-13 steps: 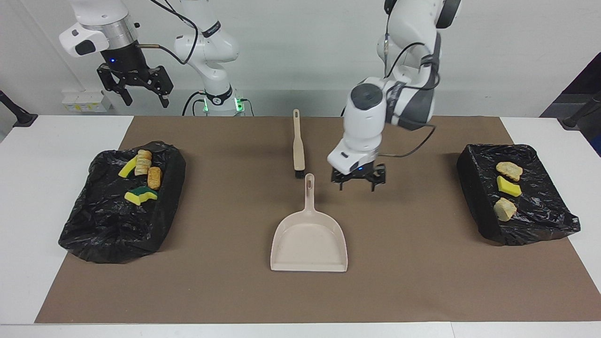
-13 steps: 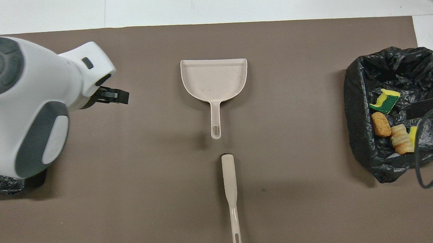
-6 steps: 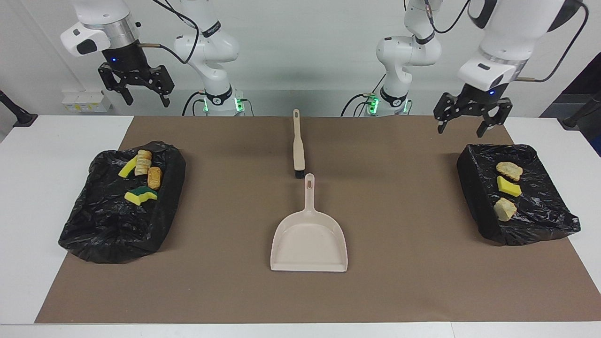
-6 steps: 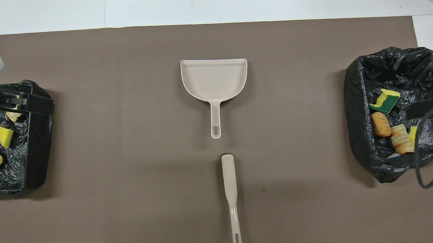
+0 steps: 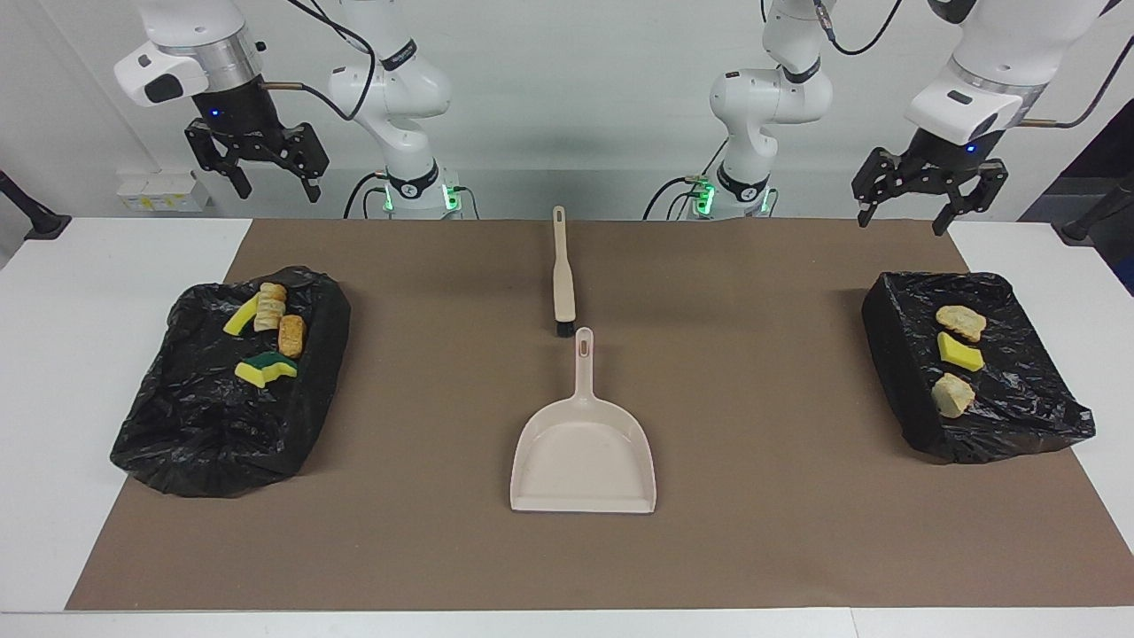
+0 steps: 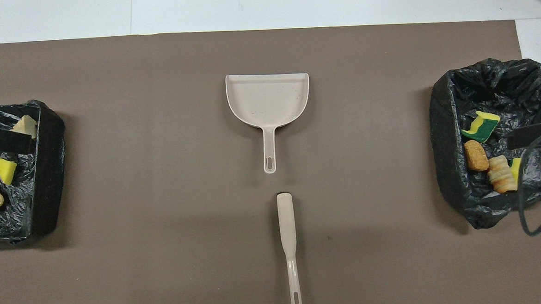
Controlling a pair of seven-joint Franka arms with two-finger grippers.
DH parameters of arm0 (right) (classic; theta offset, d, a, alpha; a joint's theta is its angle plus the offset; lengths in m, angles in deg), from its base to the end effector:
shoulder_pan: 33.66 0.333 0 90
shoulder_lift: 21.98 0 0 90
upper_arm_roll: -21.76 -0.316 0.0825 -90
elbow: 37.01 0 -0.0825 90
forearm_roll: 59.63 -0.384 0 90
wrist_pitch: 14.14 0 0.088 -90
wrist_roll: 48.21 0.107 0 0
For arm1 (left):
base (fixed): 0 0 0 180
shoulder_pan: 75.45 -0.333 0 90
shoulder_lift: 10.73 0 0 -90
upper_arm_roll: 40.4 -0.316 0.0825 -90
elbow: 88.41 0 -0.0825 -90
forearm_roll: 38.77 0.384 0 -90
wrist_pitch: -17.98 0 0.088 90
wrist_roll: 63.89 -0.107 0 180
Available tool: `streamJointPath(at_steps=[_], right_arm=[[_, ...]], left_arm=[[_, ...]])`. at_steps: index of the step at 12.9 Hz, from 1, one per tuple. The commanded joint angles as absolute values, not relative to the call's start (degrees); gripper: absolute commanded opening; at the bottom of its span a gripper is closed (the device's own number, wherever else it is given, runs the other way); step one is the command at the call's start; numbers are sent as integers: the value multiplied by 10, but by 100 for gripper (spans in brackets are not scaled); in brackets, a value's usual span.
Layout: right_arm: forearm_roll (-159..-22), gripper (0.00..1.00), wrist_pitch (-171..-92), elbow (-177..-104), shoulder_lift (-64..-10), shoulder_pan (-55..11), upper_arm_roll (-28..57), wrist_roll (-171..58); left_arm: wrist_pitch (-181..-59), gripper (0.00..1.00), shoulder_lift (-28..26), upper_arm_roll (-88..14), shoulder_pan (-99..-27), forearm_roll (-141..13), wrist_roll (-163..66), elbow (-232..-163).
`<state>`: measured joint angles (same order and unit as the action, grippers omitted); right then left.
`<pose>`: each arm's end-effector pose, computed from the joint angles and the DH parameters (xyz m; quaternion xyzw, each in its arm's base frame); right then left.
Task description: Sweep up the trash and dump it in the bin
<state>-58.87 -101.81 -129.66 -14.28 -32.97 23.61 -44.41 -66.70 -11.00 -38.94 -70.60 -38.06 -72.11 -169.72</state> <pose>0.5075 -0.0131 0.6704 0.9988 -0.0436 0.0238 0.0039 0.5390 -0.0582 0.6895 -0.9915 0.1256 -0.0317 0.0067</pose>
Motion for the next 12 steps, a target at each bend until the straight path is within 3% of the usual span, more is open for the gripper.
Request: streamJointPath(at_steps=[1,12], right_arm=[[-600,100,-1018,-1311,-129,-332,234,-442],[-600,100,-1017,-1310,-130,-339,227,-423]], left_arm=[[-662,100,-139,-391,-711,-391,-731,-1730],[-641,100,-147,-400,-712,-393,-723,-1741]])
